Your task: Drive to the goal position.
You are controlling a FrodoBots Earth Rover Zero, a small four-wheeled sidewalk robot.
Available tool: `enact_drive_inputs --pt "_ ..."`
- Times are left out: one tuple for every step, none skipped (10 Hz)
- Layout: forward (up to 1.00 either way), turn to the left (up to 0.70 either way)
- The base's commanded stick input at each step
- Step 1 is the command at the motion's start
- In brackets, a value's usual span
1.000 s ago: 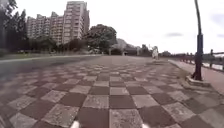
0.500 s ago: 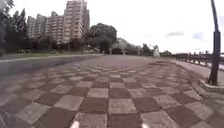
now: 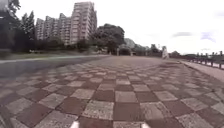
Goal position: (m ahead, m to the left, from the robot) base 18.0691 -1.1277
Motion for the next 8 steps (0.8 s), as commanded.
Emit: enact_drive_inputs --pt "1.00 0.27" --pt "1.00 0.27" --pt "1.00 0.26" --pt "1.00 0.07" --pt "1.00 0.00" --pt "1.00 0.00" --pt "1.00 0.00" --pt "1.00 0.00"
